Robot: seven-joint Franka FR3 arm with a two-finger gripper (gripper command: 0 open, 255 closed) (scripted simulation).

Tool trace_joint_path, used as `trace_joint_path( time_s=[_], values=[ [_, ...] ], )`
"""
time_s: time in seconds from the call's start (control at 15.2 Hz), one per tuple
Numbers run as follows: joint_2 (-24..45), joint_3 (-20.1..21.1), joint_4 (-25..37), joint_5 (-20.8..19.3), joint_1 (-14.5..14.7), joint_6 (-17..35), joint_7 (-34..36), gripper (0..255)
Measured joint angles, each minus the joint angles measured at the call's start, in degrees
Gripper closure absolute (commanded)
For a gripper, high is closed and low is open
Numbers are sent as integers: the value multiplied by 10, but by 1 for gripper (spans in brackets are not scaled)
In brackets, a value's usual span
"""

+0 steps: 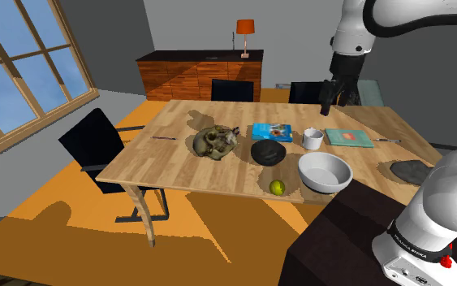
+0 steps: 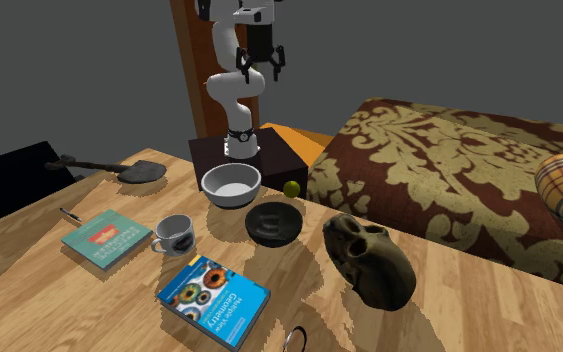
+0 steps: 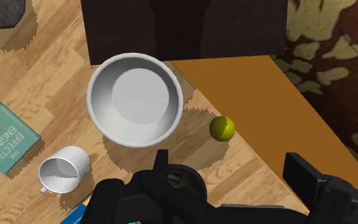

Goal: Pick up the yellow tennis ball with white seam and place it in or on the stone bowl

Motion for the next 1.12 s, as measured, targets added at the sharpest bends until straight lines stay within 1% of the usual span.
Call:
trace_joint_path(
  time_s=[0.13,0.26,0.53,0.66,0.99,1.12],
  values=[
    [5,2,-5,0,0,8,2,0],
    [20,8,-20,0,1,33,6,0],
    [66,29,-53,5,6,99,27,0],
    [95,37,-71,5,6,140,35,0],
    [176,58,-87,1,7,222,58,0],
    [217,68,-93,-3,8,262,71,0]
  ],
)
